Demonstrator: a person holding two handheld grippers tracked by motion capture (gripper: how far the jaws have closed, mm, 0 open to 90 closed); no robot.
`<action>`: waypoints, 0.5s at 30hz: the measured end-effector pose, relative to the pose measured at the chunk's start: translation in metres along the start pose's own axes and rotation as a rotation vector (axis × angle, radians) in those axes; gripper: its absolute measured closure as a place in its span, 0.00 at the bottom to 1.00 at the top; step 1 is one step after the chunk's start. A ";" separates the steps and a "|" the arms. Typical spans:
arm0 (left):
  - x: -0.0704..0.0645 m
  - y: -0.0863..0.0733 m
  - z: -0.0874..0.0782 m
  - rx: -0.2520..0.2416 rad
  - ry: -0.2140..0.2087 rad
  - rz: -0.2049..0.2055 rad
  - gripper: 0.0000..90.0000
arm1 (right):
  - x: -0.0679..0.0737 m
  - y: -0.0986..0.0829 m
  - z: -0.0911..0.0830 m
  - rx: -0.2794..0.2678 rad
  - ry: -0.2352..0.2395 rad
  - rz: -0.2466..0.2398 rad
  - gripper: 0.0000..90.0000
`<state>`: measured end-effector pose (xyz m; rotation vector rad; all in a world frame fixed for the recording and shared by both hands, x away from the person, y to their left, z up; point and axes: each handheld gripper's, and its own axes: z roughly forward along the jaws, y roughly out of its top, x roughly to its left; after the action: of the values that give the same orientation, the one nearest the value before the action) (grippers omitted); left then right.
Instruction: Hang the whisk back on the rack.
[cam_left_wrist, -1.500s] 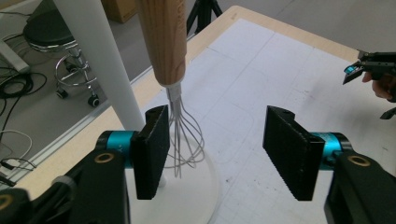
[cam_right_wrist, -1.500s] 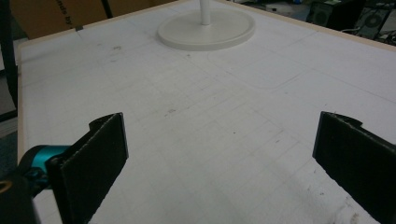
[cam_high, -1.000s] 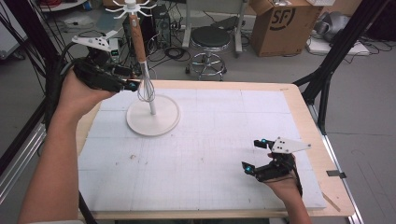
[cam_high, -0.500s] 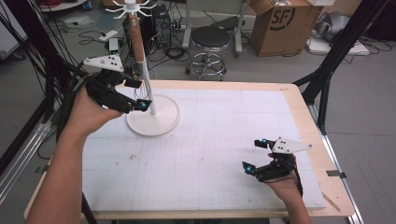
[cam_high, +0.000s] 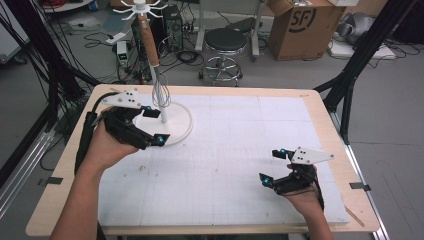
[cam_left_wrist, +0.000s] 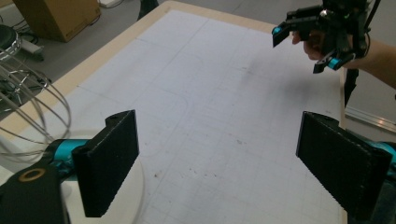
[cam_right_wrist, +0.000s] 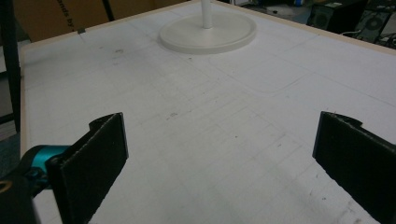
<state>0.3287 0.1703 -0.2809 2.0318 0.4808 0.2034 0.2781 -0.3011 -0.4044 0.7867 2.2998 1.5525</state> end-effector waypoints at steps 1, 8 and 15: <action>-0.001 -0.004 0.002 0.005 -0.004 -0.002 0.15 | 0.000 0.000 0.000 0.001 0.000 0.000 0.02; -0.005 -0.026 0.012 0.013 -0.011 -0.013 0.13 | 0.000 0.000 0.002 0.007 0.000 -0.004 0.02; -0.010 -0.044 0.020 0.011 -0.028 -0.038 0.10 | 0.000 -0.001 0.003 0.010 -0.003 -0.007 0.02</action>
<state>0.3160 0.1685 -0.3283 2.0314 0.5040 0.1498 0.2792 -0.2993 -0.4061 0.7823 2.3070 1.5369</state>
